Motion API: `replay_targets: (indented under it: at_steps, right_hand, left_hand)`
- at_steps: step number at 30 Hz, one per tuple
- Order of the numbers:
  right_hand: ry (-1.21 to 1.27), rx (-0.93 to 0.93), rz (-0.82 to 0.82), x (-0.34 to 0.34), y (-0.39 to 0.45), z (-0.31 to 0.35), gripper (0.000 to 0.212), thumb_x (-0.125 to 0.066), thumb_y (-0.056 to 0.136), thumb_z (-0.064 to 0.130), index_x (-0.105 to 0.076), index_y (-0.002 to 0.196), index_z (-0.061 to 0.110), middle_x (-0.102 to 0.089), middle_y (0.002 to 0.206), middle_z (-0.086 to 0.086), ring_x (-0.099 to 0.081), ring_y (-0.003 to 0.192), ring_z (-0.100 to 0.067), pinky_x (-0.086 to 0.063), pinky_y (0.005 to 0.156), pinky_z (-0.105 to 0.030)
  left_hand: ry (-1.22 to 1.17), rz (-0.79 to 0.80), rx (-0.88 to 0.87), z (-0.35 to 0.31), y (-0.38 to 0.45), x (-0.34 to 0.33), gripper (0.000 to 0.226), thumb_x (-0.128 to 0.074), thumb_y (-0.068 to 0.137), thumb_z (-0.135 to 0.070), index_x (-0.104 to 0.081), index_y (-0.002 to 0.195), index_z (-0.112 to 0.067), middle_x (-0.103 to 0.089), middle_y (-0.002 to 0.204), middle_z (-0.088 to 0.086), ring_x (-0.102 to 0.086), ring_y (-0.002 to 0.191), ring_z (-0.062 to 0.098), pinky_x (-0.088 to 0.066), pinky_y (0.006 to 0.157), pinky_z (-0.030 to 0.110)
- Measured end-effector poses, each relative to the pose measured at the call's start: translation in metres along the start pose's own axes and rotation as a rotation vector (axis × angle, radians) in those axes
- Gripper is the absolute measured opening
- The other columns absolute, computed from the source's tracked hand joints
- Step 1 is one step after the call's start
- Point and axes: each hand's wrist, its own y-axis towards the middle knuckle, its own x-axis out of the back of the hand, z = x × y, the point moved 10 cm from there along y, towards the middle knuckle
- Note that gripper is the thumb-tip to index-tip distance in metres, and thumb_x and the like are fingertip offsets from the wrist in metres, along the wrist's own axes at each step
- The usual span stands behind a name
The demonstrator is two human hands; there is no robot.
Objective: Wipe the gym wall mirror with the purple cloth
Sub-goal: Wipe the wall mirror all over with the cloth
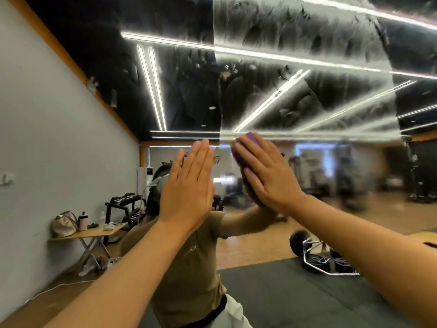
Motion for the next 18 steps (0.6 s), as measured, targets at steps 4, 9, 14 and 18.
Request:
replay_targets:
  at_steps: [4,9,14,18]
  right_hand:
    - [-0.088,0.338,0.196,-0.025,-0.11,0.049,0.055,-0.041,0.105,0.033,-0.033,0.157,0.022,-0.025,0.166,0.0,-0.017,0.155,-0.028,-0.014,0.125,-0.047]
    - [-0.094,0.476,0.266,-0.035,-0.153,0.057,0.054,-0.039,0.106,0.034,-0.03,0.159,0.025,-0.021,0.167,0.004,-0.017,0.155,-0.024,-0.013,0.126,-0.043]
    - [-0.063,0.56,0.234,-0.024,-0.111,0.044,0.051,-0.034,0.108,0.034,-0.033,0.157,0.023,-0.026,0.166,-0.001,-0.018,0.154,-0.022,-0.017,0.125,-0.044]
    - [-0.044,0.253,0.06,-0.005,-0.024,0.013,0.053,-0.032,0.105,0.037,-0.035,0.155,0.019,-0.031,0.163,-0.004,-0.021,0.153,-0.024,-0.007,0.126,-0.034]
  left_hand:
    - [-0.073,0.019,0.102,-0.008,-0.014,0.001,0.061,-0.024,0.103,-0.029,-0.022,0.159,-0.005,-0.014,0.168,0.01,-0.007,0.156,0.022,-0.005,0.124,0.042]
    - [-0.071,0.075,0.156,-0.021,-0.046,-0.007,0.062,-0.025,0.103,-0.032,-0.02,0.16,-0.007,-0.011,0.169,0.009,-0.006,0.156,0.02,-0.002,0.125,0.039]
    - [-0.039,0.113,0.169,-0.024,-0.072,-0.005,0.062,-0.029,0.103,-0.032,-0.017,0.16,-0.011,-0.013,0.169,0.007,-0.006,0.156,0.017,-0.003,0.125,0.037]
    - [0.012,0.137,0.24,-0.028,-0.099,-0.007,0.062,-0.026,0.104,-0.034,-0.016,0.161,-0.013,-0.011,0.169,0.005,-0.006,0.156,0.018,-0.002,0.125,0.038]
